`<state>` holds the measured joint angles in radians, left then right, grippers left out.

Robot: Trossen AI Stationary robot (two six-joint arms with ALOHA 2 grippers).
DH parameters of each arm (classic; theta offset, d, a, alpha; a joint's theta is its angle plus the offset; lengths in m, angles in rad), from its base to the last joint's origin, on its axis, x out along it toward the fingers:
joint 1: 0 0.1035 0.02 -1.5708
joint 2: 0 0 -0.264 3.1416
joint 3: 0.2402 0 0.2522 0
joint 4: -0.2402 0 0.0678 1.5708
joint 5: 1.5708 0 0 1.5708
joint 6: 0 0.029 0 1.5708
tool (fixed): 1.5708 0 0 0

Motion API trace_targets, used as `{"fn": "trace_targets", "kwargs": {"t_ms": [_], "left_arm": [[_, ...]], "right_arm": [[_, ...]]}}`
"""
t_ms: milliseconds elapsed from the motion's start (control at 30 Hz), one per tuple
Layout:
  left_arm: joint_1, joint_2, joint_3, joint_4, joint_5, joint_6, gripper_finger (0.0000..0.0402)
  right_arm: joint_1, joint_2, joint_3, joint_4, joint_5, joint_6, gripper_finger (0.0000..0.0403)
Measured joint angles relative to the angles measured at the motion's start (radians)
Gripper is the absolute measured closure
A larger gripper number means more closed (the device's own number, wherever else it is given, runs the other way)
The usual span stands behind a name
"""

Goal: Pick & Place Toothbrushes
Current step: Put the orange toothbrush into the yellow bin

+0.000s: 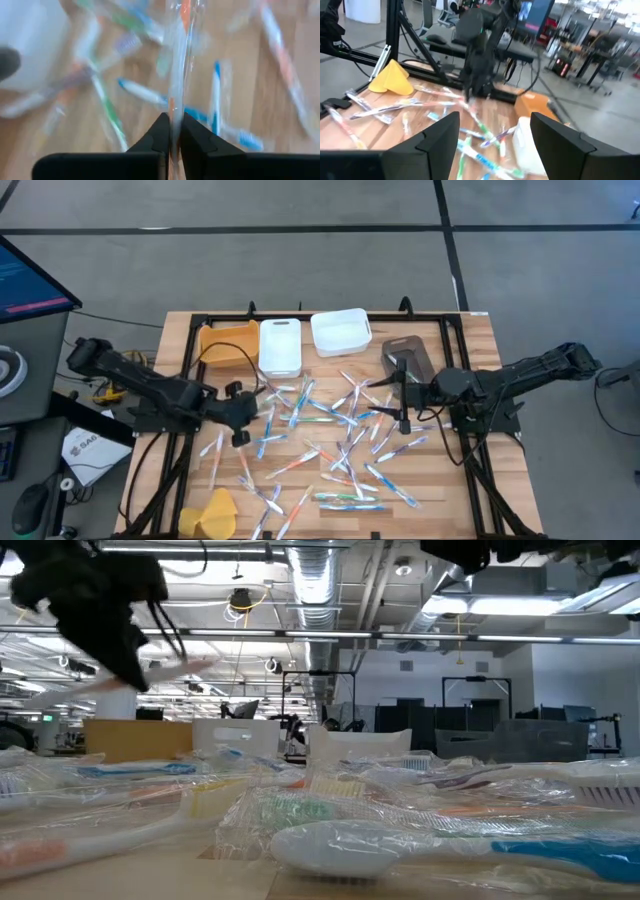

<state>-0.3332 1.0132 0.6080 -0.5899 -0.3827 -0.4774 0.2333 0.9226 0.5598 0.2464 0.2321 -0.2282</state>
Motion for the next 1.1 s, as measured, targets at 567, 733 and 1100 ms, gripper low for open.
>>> {"fn": "trace_targets", "kwargs": {"t_ms": [567, 733, 1100], "left_arm": [[0.199, -0.026, 0.303, -0.138, -0.089, 0.424, 0.0387], [0.337, -0.027, 0.378, -0.304, -0.089, 0.499, 0.0387], [0.719, -0.033, 0.446, -0.393, 0.125, 0.737, 0.0387]], "right_arm": [[0.087, 0.134, -0.026, 0.055, 0.000, 0.221, 0.0163], [0.088, 0.223, -0.026, 0.166, -0.001, 0.226, 0.0163], [0.087, 0.338, -0.025, 0.252, 0.000, 0.253, 0.0163]]}}
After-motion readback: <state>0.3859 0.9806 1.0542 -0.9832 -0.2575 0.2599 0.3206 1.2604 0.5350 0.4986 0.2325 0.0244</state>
